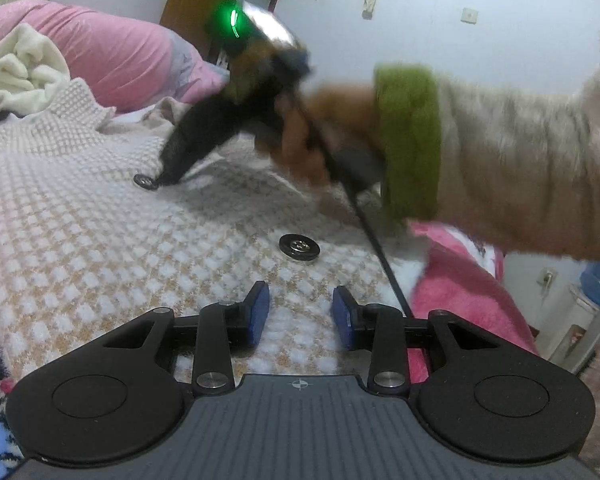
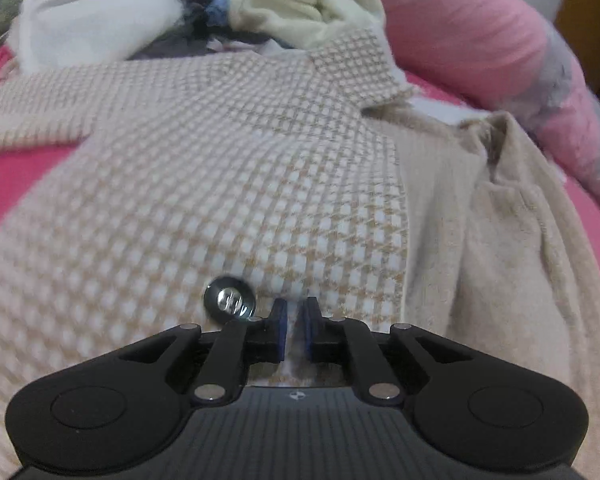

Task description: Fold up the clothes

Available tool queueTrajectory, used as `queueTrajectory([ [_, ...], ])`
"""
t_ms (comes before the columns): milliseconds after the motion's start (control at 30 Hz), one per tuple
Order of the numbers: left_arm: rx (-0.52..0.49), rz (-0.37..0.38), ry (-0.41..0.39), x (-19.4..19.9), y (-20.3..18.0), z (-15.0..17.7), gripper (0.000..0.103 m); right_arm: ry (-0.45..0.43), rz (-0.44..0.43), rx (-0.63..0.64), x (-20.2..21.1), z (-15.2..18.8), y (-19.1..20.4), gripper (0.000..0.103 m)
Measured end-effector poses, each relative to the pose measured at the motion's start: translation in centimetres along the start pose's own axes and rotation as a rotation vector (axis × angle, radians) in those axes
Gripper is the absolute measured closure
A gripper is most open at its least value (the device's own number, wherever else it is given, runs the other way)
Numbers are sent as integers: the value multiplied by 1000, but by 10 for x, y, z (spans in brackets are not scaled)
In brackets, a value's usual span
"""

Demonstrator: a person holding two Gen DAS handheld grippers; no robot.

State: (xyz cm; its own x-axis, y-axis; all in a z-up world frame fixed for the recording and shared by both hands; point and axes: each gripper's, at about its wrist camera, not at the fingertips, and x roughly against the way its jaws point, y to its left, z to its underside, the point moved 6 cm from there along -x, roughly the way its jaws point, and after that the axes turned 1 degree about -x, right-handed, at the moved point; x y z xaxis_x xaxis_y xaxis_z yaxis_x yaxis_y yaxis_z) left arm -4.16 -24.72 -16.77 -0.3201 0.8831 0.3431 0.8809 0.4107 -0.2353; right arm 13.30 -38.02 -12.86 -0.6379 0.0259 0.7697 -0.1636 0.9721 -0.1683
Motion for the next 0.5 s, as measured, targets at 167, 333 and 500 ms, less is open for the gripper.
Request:
queueTrajectory([
  [167,-2,13,-25,2,1,2,68,-98,16,-45,22,-51,-19,94],
  [333,-1,21,-39,5,3,3,68,-90,-30,-98,-55,-69,-27,94],
  [500,3,29,-50,7,4,4,68,-80,-31,-104,-92,-91,-29,94],
])
